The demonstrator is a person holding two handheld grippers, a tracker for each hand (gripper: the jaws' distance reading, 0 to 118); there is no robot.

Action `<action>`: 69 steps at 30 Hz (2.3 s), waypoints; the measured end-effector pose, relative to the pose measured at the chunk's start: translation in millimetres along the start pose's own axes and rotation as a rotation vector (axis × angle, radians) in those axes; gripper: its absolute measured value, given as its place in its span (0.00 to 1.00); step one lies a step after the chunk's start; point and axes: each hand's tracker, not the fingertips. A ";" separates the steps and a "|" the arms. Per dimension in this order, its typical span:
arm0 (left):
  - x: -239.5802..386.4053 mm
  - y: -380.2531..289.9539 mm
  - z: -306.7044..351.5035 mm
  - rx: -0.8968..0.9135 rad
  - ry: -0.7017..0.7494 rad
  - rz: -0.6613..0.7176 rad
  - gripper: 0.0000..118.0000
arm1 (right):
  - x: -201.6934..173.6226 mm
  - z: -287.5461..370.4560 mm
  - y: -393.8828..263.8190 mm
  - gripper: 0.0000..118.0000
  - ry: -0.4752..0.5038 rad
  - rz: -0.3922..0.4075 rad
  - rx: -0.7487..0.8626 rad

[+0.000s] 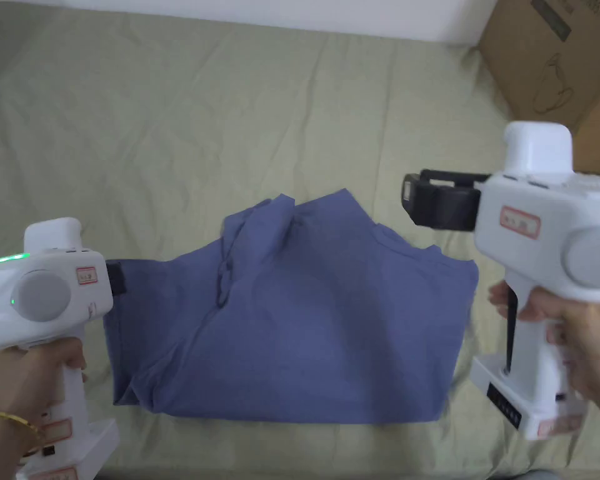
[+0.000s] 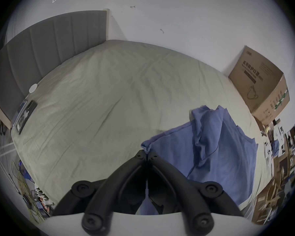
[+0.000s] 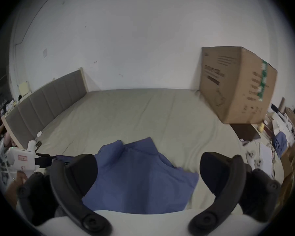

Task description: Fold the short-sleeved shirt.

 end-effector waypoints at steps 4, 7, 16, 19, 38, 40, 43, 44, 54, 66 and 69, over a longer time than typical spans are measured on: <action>-13.7 -3.4 2.4 0.003 -0.001 0.047 0.00 | -24.5 -68.1 31.4 1.00 0.048 0.103 -0.136; -23.1 -6.8 4.4 0.005 -0.010 0.091 0.00 | -49.5 -129.0 41.0 1.00 0.090 0.153 -0.275; -33.3 -13.2 -9.5 -0.049 -0.004 0.133 0.00 | -110.6 -279.6 16.5 0.98 0.066 0.136 -0.587; -33.5 -14.7 -18.1 -0.078 0.005 0.142 0.00 | -113.5 -302.0 7.5 0.66 0.067 0.063 -0.609; -43.0 36.1 48.7 0.065 -0.181 0.307 0.00 | 22.7 -30.0 98.1 0.01 0.231 -0.173 -0.249; -38.4 50.9 71.1 0.118 -0.237 0.305 0.00 | 44.4 20.4 110.6 0.01 0.210 -0.192 -0.178; -25.0 75.9 110.3 0.205 -0.312 0.286 0.00 | 72.4 91.9 128.3 0.01 0.153 -0.205 -0.064; -20.0 85.7 124.6 0.239 -0.325 0.272 0.00 | 80.6 113.9 134.4 0.01 0.125 -0.207 -0.024; 13.5 196.0 243.8 0.561 -0.339 0.133 0.00 | 111.3 183.0 163.0 0.01 -0.045 -0.303 0.234; 48.8 345.7 272.9 0.583 -0.247 0.141 0.00 | 111.7 186.0 276.2 0.01 -0.202 -0.286 0.258; 59.4 377.9 262.5 0.598 -0.192 0.150 0.00 | 107.2 158.4 304.3 0.01 -0.209 -0.293 0.258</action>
